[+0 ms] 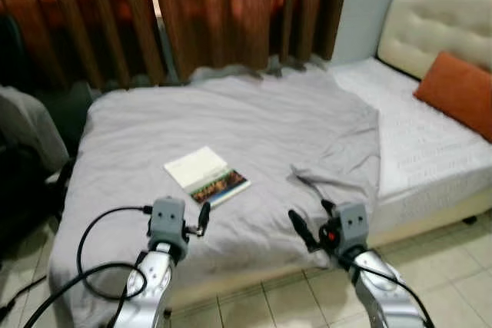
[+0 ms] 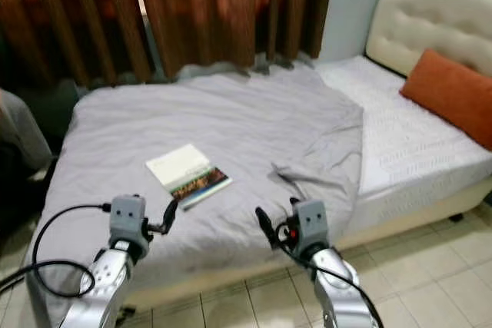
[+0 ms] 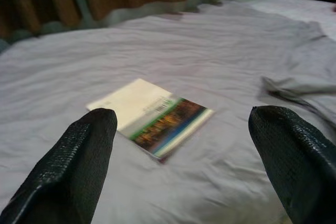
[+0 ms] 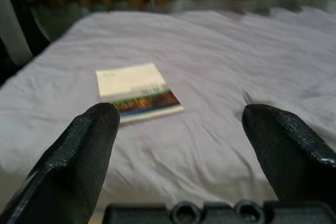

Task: Clean up the room

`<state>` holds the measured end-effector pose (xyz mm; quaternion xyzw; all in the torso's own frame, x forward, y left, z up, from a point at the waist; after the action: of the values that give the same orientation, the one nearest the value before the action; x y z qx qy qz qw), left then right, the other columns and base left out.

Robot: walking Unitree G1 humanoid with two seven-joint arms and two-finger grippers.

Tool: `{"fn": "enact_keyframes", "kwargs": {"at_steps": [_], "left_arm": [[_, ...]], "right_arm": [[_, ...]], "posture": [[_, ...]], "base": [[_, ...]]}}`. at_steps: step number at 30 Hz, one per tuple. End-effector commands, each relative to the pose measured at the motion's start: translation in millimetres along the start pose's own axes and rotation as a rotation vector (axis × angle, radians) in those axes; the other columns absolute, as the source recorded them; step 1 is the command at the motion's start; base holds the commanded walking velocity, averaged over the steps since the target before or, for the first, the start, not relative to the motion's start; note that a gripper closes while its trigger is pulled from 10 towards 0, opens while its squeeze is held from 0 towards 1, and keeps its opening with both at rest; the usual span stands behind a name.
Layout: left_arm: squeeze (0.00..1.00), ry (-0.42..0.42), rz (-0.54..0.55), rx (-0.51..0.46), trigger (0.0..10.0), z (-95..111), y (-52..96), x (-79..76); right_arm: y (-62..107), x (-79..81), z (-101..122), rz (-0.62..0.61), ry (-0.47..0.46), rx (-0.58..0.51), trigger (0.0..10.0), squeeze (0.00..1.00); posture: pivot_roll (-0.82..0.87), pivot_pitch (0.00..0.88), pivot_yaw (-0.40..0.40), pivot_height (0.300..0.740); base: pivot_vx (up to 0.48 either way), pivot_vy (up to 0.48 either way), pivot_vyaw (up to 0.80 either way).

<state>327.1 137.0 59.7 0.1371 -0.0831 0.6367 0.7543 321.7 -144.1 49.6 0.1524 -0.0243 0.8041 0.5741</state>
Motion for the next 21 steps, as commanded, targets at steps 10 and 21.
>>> {"fn": "enact_keyframes", "kwargs": {"at_steps": [10, 21], "left_arm": [[0.00, -0.012, -0.003, 0.007, 10.0, -3.4, -0.2, 3.1], [0.00, -0.031, 0.022, 0.016, 10.0, -5.9, 0.7, 4.9]], "right_arm": [[-1.4, -0.9, 0.8, -0.013, -0.013, -0.005, 10.0, 0.00], [-0.3, -0.7, -1.4, -0.008, -0.004, 0.006, 10.0, 0.00]], "posture": [[-0.04, 0.005, 0.028, 0.740], [-0.04, 0.005, 0.027, 0.740]], "base": [[0.205, -0.405, 0.00], [0.264, -0.397, 0.00]]}}
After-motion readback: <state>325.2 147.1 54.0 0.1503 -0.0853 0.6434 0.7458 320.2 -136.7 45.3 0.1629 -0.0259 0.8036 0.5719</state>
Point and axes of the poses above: a point about 5 cm out from each wrist's last joint towards the gripper, its own y axis pointing back from the gripper into the wrist, its own z axis along the axis of the wrist's last joint, x = y × z, the point moved 5 cm from there along -y, pointing out of the wrist towards the gripper, and after that the axes turned 14 degrees about -y, right-handed, at the moved point
